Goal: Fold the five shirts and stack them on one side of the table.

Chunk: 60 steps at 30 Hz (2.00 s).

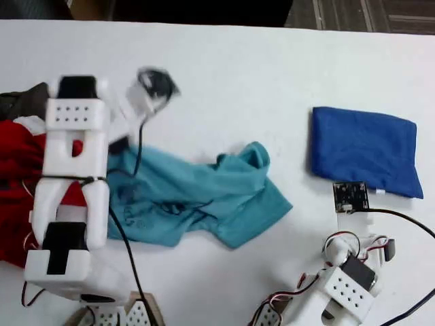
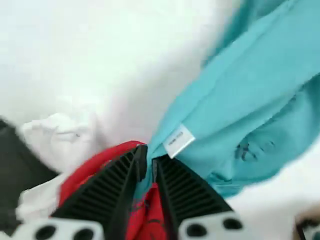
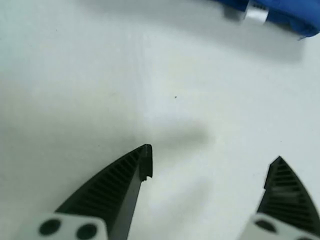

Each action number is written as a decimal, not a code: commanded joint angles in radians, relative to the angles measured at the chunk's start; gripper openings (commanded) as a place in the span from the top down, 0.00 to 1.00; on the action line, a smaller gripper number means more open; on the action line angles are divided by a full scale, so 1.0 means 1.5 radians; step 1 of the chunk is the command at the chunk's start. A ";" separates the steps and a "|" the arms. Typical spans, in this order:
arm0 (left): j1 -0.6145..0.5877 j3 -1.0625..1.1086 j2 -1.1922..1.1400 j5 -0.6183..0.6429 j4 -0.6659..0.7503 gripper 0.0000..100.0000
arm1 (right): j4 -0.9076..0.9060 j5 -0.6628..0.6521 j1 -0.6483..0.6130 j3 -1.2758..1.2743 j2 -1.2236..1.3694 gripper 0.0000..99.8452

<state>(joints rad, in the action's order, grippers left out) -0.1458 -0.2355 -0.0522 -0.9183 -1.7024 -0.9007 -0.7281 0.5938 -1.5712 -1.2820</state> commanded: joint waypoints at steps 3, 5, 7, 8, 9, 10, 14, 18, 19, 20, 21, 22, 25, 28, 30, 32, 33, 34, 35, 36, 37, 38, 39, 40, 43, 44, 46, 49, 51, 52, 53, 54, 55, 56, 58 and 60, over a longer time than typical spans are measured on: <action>-0.004 -0.059 0.006 0.027 -0.054 0.97 | -0.185 0.120 -0.158 0.294 0.067 0.64; -0.014 -0.037 0.012 0.028 -0.055 0.97 | -0.246 0.175 -0.231 0.442 0.143 0.64; -0.025 -0.011 0.012 0.028 -0.055 0.97 | -0.294 0.212 -0.312 0.582 0.248 0.64; -0.034 0.007 0.012 0.028 -0.055 0.97 | -0.314 0.226 -0.348 0.647 0.310 0.64; -0.040 0.025 0.012 0.028 -0.055 0.97 | -0.331 0.239 -0.379 0.713 0.373 0.64; -0.047 0.041 0.012 0.028 -0.055 0.97 | -0.347 0.255 -0.405 0.778 0.440 0.64; -0.077 0.092 0.012 0.028 -0.055 0.97 | -0.398 0.310 -0.488 1.015 0.688 0.64; -0.081 0.126 0.012 0.091 -0.055 0.97 | -0.445 0.316 -0.556 1.200 0.877 0.64; -0.079 0.136 0.012 0.100 -0.054 0.97 | -0.455 0.315 -0.570 1.235 0.915 0.64; -0.079 0.144 0.012 0.107 -0.054 0.97 | -0.462 0.313 -0.584 1.267 0.949 0.64; -0.078 0.152 0.012 0.111 -0.050 0.97 | -0.465 0.312 -0.597 1.299 0.980 0.64; -0.078 0.160 0.012 0.111 -0.046 0.97 | -0.466 0.312 -0.608 1.332 1.008 0.64; -0.081 0.184 0.012 0.111 -0.032 0.97 | -0.466 0.311 -0.642 1.420 1.085 0.64; -0.081 0.204 0.012 0.111 -0.016 0.97 | -0.496 0.311 -0.686 1.455 1.146 0.64; -0.081 0.211 0.012 0.113 -0.012 0.97 | -0.524 0.311 -0.717 1.456 1.176 0.64; -0.081 0.213 0.012 0.113 -0.016 0.97 | -0.539 0.311 -0.736 1.448 1.193 0.64; -0.082 0.213 0.012 0.113 -0.018 0.97 | -0.539 0.310 -0.740 1.432 1.195 0.64; -0.083 0.213 0.012 0.119 -0.018 0.97 | -0.539 0.303 -0.743 1.413 1.194 0.64; -0.088 0.213 0.012 0.127 -0.018 0.97 | -0.539 0.292 -0.746 1.390 1.191 0.64; -0.092 0.213 0.012 0.129 -0.016 0.97 | -0.539 0.277 -0.747 1.365 1.189 0.64; -0.095 0.213 0.012 0.129 -0.014 0.97 | -0.539 0.267 -0.747 1.341 1.187 0.64; -0.099 0.213 0.011 0.129 -0.013 0.97 | -0.539 0.258 -0.745 1.322 1.186 0.64; -0.100 0.213 0.011 0.129 -0.012 0.97 | -0.538 0.251 -0.740 1.307 1.188 0.64; -0.101 0.213 0.011 0.129 -0.012 0.97 | -0.538 0.245 -0.733 1.297 1.189 0.64; -0.098 0.213 0.011 0.129 -0.011 0.97 | -0.537 0.229 -0.703 1.287 1.189 0.67; -0.098 0.212 0.010 0.129 -0.011 0.97 | -0.537 0.225 -0.692 1.288 1.189 0.71; -0.098 0.213 0.010 0.129 0.000 0.97 | -0.535 0.221 -0.673 1.288 1.188 0.84; -0.098 0.213 0.007 0.130 0.002 0.97 | -0.530 0.226 -0.647 1.288 1.184 0.97; -0.098 0.213 0.006 0.130 0.002 0.97 | -0.530 0.225 -0.633 1.289 1.183 0.98; -0.098 0.213 0.006 0.131 0.002 0.97 | -0.528 0.224 -0.627 1.289 1.182 0.98; -0.098 0.213 0.006 0.133 0.002 0.97 | -0.527 0.223 -0.622 1.290 1.182 0.98; -0.098 0.213 0.006 0.134 0.002 0.97 | -0.527 0.222 -0.619 1.290 1.181 0.98; -0.098 0.213 0.006 0.134 0.002 0.97 | -0.526 0.222 -0.618 1.292 1.175 0.98; -0.098 0.211 0.006 0.134 0.003 0.97 | -0.525 0.222 -0.618 1.300 1.167 0.98; -0.098 0.207 0.010 0.135 0.020 0.97 | -0.524 0.222 -0.617 1.334 1.143 0.98; -0.097 0.198 0.011 0.136 0.055 0.97 | -0.521 0.221 -0.617 1.387 1.124 0.98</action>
<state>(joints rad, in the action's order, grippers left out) -0.2869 0.0867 -0.0522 -0.7281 -1.6747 -1.6939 -0.3905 -0.3483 0.3989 0.5025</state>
